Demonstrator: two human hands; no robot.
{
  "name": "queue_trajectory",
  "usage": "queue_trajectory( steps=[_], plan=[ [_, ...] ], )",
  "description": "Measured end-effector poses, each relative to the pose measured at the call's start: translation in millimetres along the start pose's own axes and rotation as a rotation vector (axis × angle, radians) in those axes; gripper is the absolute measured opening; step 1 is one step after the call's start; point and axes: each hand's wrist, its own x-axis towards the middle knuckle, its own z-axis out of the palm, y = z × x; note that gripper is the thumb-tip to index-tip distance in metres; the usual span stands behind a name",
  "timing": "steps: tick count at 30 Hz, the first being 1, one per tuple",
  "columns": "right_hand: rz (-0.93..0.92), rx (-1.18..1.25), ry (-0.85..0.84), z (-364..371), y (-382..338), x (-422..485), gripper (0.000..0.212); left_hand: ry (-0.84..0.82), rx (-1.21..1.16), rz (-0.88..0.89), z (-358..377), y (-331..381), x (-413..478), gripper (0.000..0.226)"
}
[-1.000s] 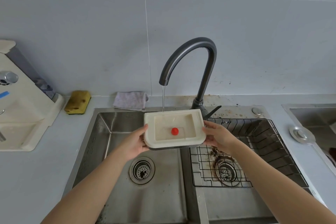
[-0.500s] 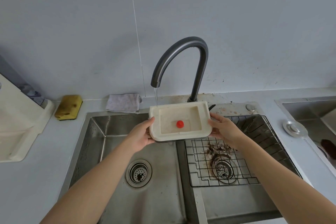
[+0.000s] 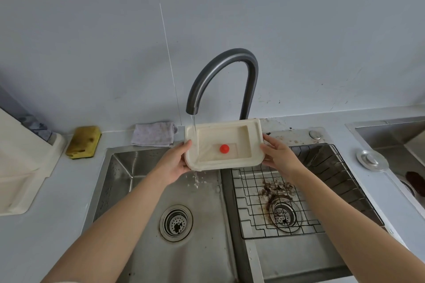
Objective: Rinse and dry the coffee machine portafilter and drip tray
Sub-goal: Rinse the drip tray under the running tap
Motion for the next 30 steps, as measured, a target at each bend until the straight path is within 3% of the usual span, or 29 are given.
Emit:
queue_trajectory(
  steps=[14, 30],
  plan=[
    [0.063, -0.055, -0.007, 20, 26, -1, 0.044, 0.059, 0.033, -0.068, -25, -20, -17, 0.041],
    [0.063, 0.025, -0.091, 53, 24, 5, 0.043, 0.089, 0.078, 0.028, -55, 2, -35, 0.040]
  ],
)
